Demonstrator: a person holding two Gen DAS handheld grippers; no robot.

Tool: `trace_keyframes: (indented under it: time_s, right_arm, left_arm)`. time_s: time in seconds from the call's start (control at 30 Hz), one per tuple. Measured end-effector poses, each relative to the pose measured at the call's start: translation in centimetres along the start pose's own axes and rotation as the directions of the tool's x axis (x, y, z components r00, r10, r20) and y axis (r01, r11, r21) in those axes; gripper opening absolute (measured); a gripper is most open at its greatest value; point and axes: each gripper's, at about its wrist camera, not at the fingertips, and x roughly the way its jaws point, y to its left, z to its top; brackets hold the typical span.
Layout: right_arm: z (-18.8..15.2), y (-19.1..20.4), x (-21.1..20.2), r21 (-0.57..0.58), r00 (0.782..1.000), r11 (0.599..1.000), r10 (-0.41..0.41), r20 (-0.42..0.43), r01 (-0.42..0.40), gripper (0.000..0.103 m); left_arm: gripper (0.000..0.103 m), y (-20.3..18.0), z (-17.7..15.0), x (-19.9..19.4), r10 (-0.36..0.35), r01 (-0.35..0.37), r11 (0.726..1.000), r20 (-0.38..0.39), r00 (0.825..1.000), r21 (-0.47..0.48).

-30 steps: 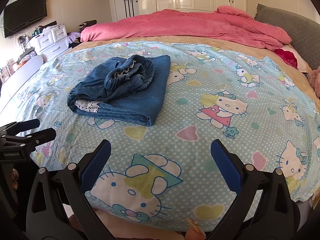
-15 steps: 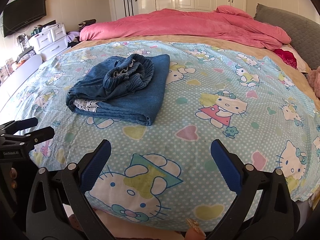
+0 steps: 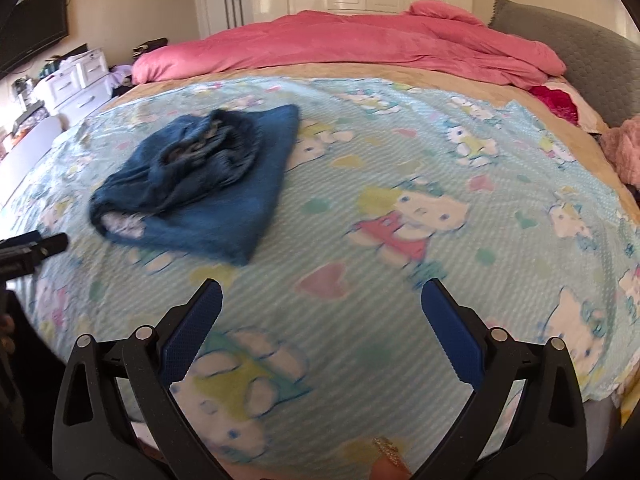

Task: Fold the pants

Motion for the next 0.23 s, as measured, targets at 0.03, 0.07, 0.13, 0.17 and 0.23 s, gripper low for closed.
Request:
trace_keyframes:
  time_s: [0.03,0.07,0.13,0.17,0.23]
  right_arm:
    - [0.6,-0.7,0.4,0.006,1.0,1.0,-0.022,0.006,0.022,0.094]
    - [1.2,-1.5,0.8,0.01,0.999,0.999,-0.041,0.011,0.041,0.094]
    - [2.4,-3.2,1.8,0.028,0.996,0.996,-0.087,0.009,0.087,0.094]
    - [3.2,-4.3,2.5,0.044,0.995,0.994,-0.104,0.001,0.103,0.094]
    - [4.7,-6.6,4.2,0.082,0.991,0.988,-0.132,-0.023,0.133,0.094]
  left_arm:
    - [0.099,1.1,1.0,0.7,0.012,-0.012,1.0,-0.009,1.0,-0.023]
    - [0.099,1.9,1.7,1.2,0.024,-0.024,0.999,-0.013,1.0,-0.039]
    - [0.099,3.5,3.2,2.1,0.045,-0.046,0.996,-0.015,0.999,-0.07]
    - [0.099,4.5,4.2,2.6,0.057,-0.059,0.994,-0.023,0.998,-0.092]
    - [0.099,5.8,5.9,3.5,0.068,-0.069,0.992,-0.017,0.998,-0.107]
